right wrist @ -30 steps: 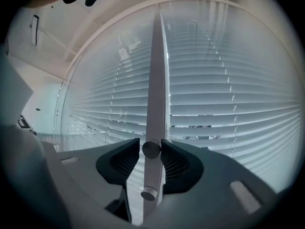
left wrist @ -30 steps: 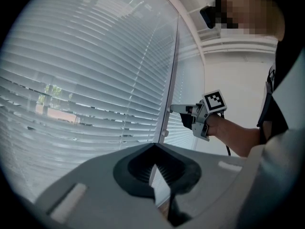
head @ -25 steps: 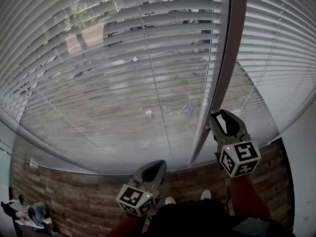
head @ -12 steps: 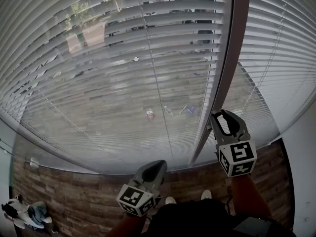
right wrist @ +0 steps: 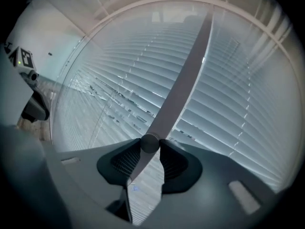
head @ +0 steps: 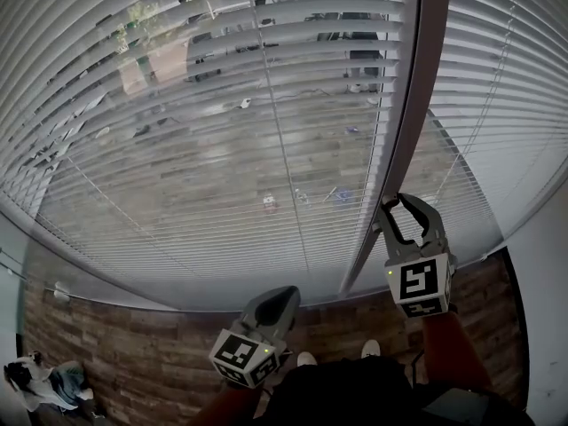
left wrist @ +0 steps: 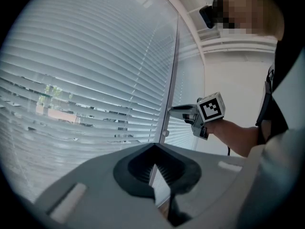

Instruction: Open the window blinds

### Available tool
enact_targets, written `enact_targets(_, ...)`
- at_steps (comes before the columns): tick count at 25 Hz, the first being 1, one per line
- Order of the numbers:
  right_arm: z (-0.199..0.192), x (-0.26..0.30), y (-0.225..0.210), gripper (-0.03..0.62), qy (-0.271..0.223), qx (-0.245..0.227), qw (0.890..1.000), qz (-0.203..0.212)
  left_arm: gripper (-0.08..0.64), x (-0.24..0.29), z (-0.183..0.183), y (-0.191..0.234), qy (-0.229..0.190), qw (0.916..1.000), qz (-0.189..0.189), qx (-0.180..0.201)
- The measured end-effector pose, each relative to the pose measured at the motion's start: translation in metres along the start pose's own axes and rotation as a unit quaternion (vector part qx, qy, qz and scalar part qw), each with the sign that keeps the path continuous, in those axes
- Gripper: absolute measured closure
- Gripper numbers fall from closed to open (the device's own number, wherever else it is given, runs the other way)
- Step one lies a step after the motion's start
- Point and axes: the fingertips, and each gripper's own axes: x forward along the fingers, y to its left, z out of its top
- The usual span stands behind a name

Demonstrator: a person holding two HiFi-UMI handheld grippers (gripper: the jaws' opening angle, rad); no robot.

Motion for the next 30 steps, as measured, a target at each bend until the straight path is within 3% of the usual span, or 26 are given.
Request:
enact_targets(8,-0.001,-0.002,0.005,0.440,0.015,-0.091,0.996,-0.013,0.560,-0.001,0.000,0.000,-0.002,1.0000,0.001,-0.001)
enact_targets(13,-0.003,0.001,0.005,0.440,0.025,-0.162,0.986,-0.032,0.558,0.001,-0.001,0.001,-0.001,1.0000,0.000,-0.001)
enact_targets(18,-0.005,0.001,0.005,0.440,0.028,-0.189,0.980,-0.048,0.558,0.001,-0.001,0.001,0.000,1.0000,0.001,-0.002)
enact_targets(24,-0.002,-0.001,0.005,0.436,0.014,-0.138,0.990,-0.036,0.558,0.000,-0.004,0.001,0.001,1.0000,0.002,-0.003)
enact_targets(30,0.017,-0.016,0.003,0.420,-0.046,-0.007,0.999,-0.017,0.559,-0.001,-0.004,0.001,0.002,1.0000,0.003,-0.004)
